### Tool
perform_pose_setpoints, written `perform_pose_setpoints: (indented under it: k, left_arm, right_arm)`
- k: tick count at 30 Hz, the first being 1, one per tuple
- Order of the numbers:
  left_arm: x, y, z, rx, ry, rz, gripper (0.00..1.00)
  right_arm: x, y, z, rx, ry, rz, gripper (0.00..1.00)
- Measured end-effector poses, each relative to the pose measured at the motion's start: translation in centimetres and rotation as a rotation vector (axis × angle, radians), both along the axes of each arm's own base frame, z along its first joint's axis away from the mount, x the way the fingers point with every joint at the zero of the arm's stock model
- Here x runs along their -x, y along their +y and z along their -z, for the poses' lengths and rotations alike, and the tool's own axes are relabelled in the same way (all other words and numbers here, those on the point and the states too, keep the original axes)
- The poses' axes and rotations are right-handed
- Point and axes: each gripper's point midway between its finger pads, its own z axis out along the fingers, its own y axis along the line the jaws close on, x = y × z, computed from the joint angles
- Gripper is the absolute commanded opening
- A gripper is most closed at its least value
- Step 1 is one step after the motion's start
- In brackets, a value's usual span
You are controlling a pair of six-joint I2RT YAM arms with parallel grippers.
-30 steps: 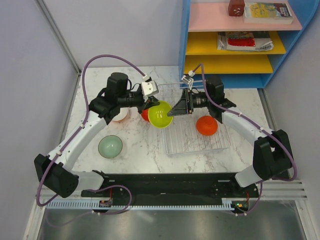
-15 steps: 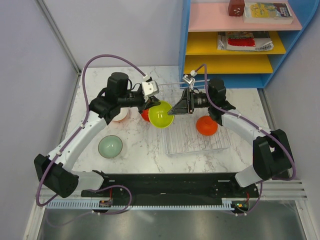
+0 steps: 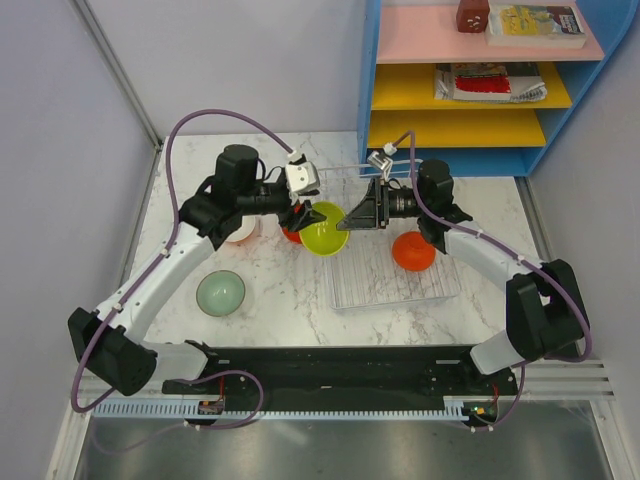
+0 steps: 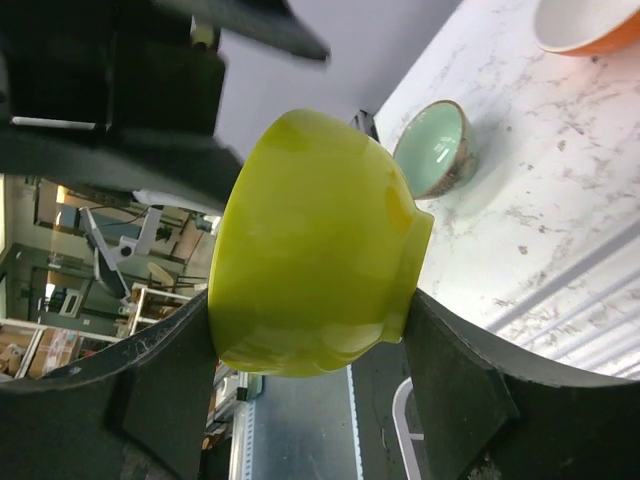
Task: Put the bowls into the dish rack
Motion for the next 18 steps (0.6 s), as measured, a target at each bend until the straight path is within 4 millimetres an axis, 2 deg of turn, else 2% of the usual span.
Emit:
perform_pose_setpoints:
  k: [1,2,5,10,12,14,18]
  left_arm:
    - [-0.1,0.0,0.0,-0.001,-0.003,-0.003,0.96]
    - [-0.2,0.1,0.0,-0.003,-0.007,-0.009,1.0]
    - [-1.3,1.0,-0.1,-0.004,-0.017,-0.051,1.0]
    - [-5.2,5.6,0.4,-0.004,-0.027,-0.202,1.0]
    - [-6.7,7.3,1.6,-0.015,-0.01,-0.255,1.0]
    - [-7.9,8.2,3.7,-0.039,0.026,-0.288,1.0]
    - [-8.9,8.6,9.8,-0.112,0.143,-0.294,1.0]
  right_arm:
    - [-0.2,-0.1,0.4,0.011,0.001,0.011,0.0]
    - [-0.3,-0.1,0.7,0.022,0.005,0.02,0.0]
    - [-0.7,-0.5,2.0,0.073,0.009,0.064,0.0]
    - [-2.3,-1.7,3.7,0.206,-0.051,0.173,0.0]
    - [-3.5,-2.5,3.9,0.286,-0.113,0.247,0.0]
    - [-4.5,-3.6,3.7,0.367,-0.185,0.317,0.0]
    - [-6.1,-6.7,3.6,0.568,-0.329,0.45,0.0]
